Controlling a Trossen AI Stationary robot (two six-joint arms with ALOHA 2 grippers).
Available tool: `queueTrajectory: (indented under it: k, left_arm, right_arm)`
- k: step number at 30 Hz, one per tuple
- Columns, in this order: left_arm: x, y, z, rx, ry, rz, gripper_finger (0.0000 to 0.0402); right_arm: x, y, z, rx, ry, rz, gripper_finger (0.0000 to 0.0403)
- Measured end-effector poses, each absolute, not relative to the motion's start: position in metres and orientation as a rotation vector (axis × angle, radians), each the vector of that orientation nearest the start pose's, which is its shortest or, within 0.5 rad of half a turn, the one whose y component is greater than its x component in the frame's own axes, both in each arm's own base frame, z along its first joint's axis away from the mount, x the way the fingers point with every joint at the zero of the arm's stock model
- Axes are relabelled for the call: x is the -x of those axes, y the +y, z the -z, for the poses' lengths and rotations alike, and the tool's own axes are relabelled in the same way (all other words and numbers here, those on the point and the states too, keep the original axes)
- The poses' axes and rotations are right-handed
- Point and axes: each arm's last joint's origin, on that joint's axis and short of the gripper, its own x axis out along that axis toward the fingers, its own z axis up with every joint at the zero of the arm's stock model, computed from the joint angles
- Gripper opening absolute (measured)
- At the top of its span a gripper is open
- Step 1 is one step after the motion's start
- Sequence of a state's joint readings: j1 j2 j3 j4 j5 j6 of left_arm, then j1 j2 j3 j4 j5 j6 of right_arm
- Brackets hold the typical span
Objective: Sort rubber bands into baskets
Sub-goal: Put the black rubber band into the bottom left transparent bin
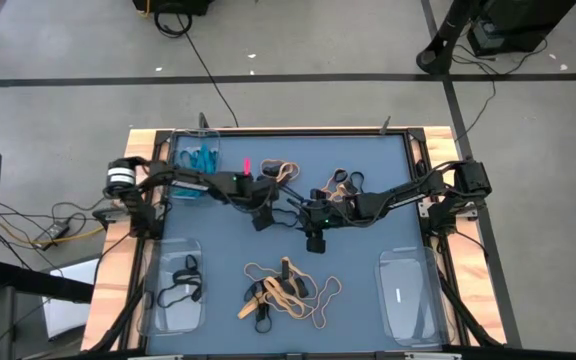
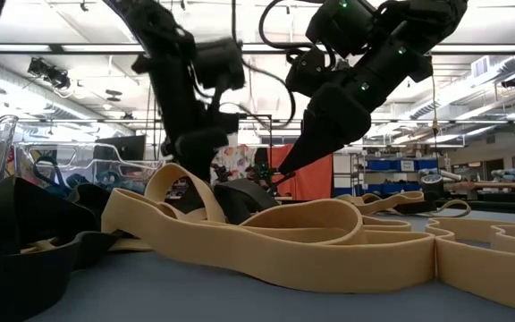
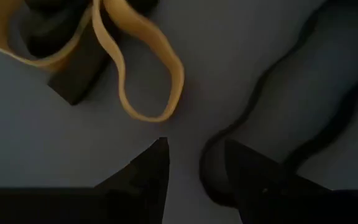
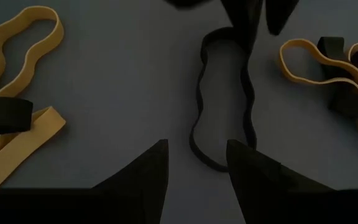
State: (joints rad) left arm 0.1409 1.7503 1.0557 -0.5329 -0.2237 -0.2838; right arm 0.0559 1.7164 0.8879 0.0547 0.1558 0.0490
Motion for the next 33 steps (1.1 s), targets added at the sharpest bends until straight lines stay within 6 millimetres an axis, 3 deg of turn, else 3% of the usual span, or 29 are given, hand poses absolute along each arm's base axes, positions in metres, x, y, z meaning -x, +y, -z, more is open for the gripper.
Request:
queueTrajectory:
  k: [8, 11, 15, 20, 25, 33]
  left_arm:
    - [-0.326, 0.058, -0.143, 0.199, 1.239, -0.438, 0.0147]
    - [-0.326, 0.058, -0.143, 0.194, 1.24, -0.426, 0.0106]
    - [-0.326, 0.057, -0.143, 0.197, 1.251, -0.384, 0.0017]
    - [-0.323, 0.057, -0.148, 0.204, 1.298, -0.381, 0.0015]
    - [-0.313, 0.054, -0.178, 0.208, 1.29, -0.396, 0.0006]
    - [-0.27, 0.034, -0.236, 0.233, 1.257, -0.523, 0.0008]
  right_arm:
    - [-0.337, 0.014, -0.157, 0.035, 0.767, 0.113, 0.0174]
    - [-0.337, 0.014, -0.157, 0.035, 0.768, 0.113, 0.0174]
    - [-0.337, 0.014, -0.157, 0.035, 0.771, 0.113, 0.0174]
    - [-0.336, 0.014, -0.157, 0.036, 0.776, 0.114, 0.0174]
    - [-0.334, 0.014, -0.154, 0.038, 0.793, 0.113, 0.0174]
    - [-0.328, 0.013, -0.146, 0.048, 0.821, 0.145, 0.0174]
